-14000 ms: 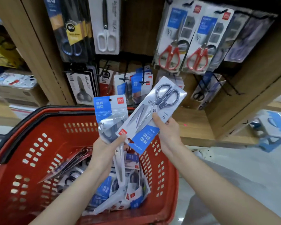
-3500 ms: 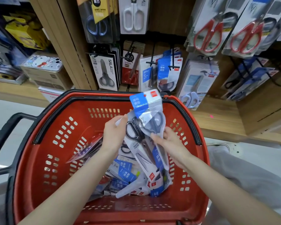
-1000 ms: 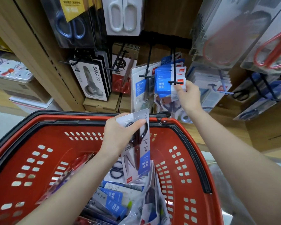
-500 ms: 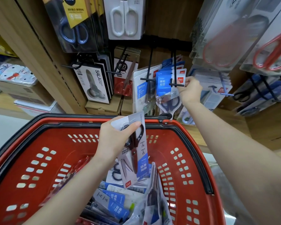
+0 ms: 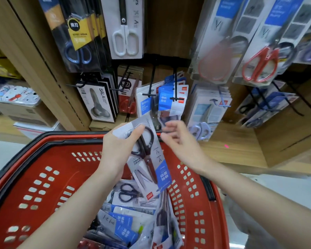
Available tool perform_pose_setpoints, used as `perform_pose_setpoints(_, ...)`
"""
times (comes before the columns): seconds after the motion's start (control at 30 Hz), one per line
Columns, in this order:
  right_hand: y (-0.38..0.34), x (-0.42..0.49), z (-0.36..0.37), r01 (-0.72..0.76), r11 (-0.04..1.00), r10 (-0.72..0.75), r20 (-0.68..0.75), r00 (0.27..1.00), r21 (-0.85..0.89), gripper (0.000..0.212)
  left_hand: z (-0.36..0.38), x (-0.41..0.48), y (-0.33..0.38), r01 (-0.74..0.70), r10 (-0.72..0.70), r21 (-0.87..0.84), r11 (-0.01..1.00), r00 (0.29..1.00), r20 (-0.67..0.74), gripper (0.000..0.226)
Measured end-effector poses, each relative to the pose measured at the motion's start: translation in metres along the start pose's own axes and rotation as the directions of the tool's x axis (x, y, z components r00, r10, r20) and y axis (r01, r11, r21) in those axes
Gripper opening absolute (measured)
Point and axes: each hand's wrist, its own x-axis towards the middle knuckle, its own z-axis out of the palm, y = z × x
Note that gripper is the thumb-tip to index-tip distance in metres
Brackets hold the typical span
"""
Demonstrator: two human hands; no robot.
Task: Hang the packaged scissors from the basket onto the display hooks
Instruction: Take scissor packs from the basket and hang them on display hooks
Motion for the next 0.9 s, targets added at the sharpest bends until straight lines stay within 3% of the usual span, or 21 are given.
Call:
perform_pose_setpoints(0.07, 0.009, -0.012, 0.007, -0.023, 1.000, 0.020, 0.177, 0.984, 0.011, 0.032, 0.005, -0.004, 0.008, -0.055, 0.054, -0.052, 0.997, 0.998, -0.017, 0.009)
perform_pose_setpoints(0.17, 0.020, -0.020, -0.005, -0.027, 0.992, 0.060, 0.278, 0.959, -0.122, 0.041, 0.006, -0.006, 0.019, -0.097, 0.091, -0.150, 0.984, 0.995, -0.046, 0.011)
perform_pose_setpoints(0.23, 0.025, -0.025, -0.020, -0.078, 0.982, 0.135, 0.347, 0.928, -0.173, 0.024, 0.003, -0.006, 0.024, -0.096, 0.092, -0.253, 0.963, 0.995, -0.028, 0.005)
perform_pose_setpoints(0.3, 0.031, -0.032, -0.036, -0.160, 0.981, 0.192, 0.389, 0.901, -0.113, 0.013, -0.003, -0.006, 0.024, -0.066, 0.072, -0.331, 0.941, 0.997, 0.005, 0.019)
perform_pose_setpoints(0.4, 0.037, -0.041, -0.057, -0.297, 0.940, 0.250, 0.257, 0.934, 0.166, 0.010, -0.020, -0.004, 0.018, -0.022, 0.033, -0.288, 0.957, 0.999, 0.032, 0.017)
perform_pose_setpoints(0.5, 0.034, -0.042, -0.076, -0.296, 0.882, 0.333, -0.041, 0.942, 0.366, 0.011, -0.034, -0.006, 0.000, 0.022, -0.022, -0.008, 1.000, 0.998, 0.058, 0.019)
perform_pose_setpoints(0.6, 0.023, -0.042, -0.092, -0.200, 0.917, 0.303, -0.278, 0.912, 0.347, 0.003, -0.033, -0.016, -0.022, 0.002, -0.070, 0.319, 0.948, 0.977, 0.204, 0.017)
perform_pose_setpoints(0.67, 0.011, -0.044, -0.099, -0.133, 0.946, 0.241, -0.367, 0.899, 0.297, 0.004, -0.026, -0.024, -0.034, -0.025, -0.170, 0.514, 0.857, 0.930, 0.328, 0.016)
perform_pose_setpoints(0.73, -0.004, -0.048, -0.102, -0.064, 0.971, 0.158, -0.415, 0.896, 0.232, 0.009, -0.016, -0.030, -0.042, -0.143, -0.220, 0.653, 0.744, 0.871, 0.440, 0.018)
perform_pose_setpoints(0.8, -0.019, -0.053, -0.104, 0.003, 0.988, 0.063, -0.414, 0.908, 0.156, 0.014, -0.001, -0.038, -0.040, -0.247, -0.195, 0.651, 0.717, 0.826, 0.529, 0.015)
perform_pose_setpoints(0.9, -0.039, -0.065, -0.102, 0.089, 0.994, -0.063, -0.334, 0.941, 0.062, 0.017, 0.028, -0.054, -0.026, -0.321, -0.052, 0.487, 0.813, 0.792, 0.608, 0.024)
